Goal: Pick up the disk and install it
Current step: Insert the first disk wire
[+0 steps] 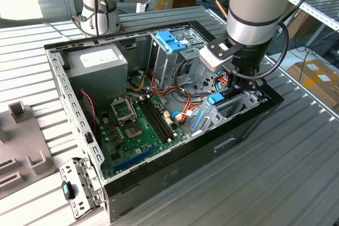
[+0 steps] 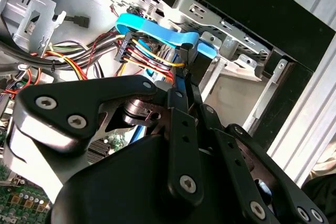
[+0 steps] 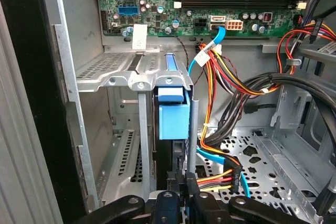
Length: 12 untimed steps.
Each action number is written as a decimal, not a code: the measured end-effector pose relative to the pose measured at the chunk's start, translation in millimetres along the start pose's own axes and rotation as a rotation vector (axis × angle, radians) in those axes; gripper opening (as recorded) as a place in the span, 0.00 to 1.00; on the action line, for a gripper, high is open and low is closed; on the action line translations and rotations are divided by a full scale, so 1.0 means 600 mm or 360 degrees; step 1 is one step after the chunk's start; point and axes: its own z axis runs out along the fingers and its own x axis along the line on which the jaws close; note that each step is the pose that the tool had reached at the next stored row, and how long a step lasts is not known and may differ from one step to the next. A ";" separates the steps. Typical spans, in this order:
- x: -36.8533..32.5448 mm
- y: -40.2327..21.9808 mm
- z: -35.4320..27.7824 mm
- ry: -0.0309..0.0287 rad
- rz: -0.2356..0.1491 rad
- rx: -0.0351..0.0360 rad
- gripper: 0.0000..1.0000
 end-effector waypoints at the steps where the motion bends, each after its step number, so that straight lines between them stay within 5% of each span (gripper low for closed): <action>1: 0.000 0.000 0.001 0.00000 0.0000 0.0000 0.17; 12: -0.001 0.005 0.012 0.00006 0.0000 0.0000 0.17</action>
